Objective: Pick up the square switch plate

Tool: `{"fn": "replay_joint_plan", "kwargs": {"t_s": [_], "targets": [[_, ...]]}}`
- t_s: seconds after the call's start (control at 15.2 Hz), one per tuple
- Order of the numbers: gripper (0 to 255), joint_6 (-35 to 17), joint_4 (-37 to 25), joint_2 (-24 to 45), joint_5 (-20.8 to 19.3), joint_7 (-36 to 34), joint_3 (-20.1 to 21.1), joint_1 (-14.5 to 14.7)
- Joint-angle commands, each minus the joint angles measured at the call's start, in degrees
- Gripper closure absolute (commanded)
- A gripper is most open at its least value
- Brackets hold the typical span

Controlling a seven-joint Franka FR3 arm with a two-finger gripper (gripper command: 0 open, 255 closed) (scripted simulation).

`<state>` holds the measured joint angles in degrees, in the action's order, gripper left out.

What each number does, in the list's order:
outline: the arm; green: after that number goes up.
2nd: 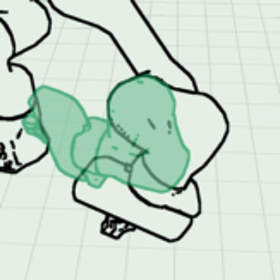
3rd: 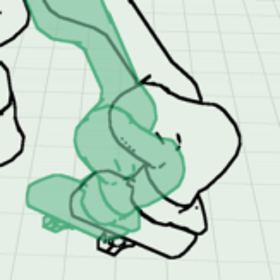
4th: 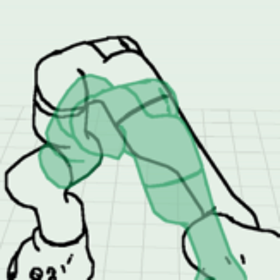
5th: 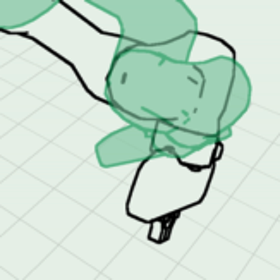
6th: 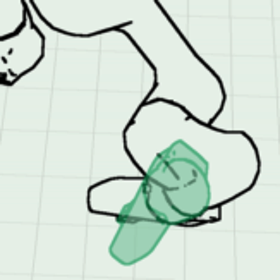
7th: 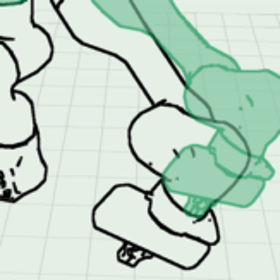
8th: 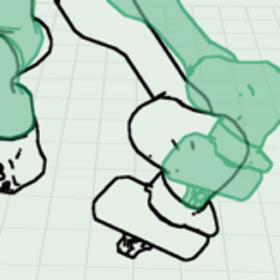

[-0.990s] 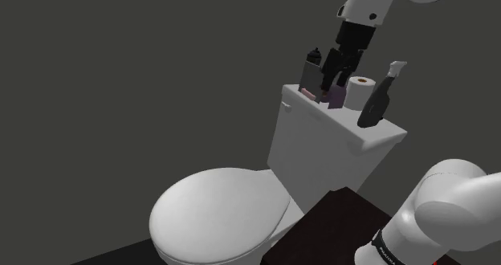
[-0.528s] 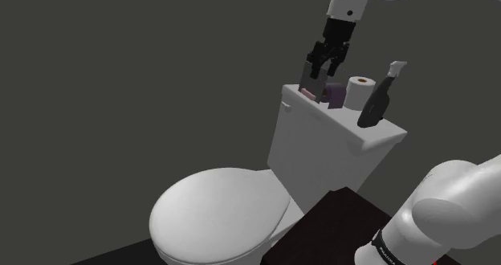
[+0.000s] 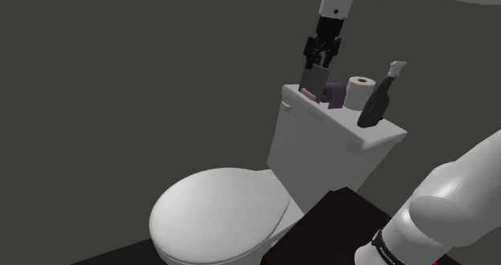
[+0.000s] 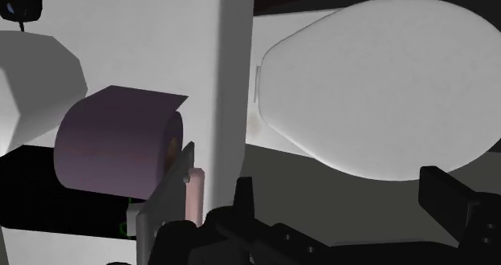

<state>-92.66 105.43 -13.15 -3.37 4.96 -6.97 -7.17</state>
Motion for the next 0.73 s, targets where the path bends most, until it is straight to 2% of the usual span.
{"fn": "replay_joint_plan", "kwargs": {"t_s": [0.0, 0.4, 0.66], "targets": [[0, 0.4, -4.7, 4.5, 0.0, 0.6, -1.0, -0.7], [0, 3.6, -20.4, 17.7, 0.9, 2.9, -4.0, -3.4], [0, 7.6, -34.2, 28.0, 2.5, 4.5, -5.7, -6.0]]}}
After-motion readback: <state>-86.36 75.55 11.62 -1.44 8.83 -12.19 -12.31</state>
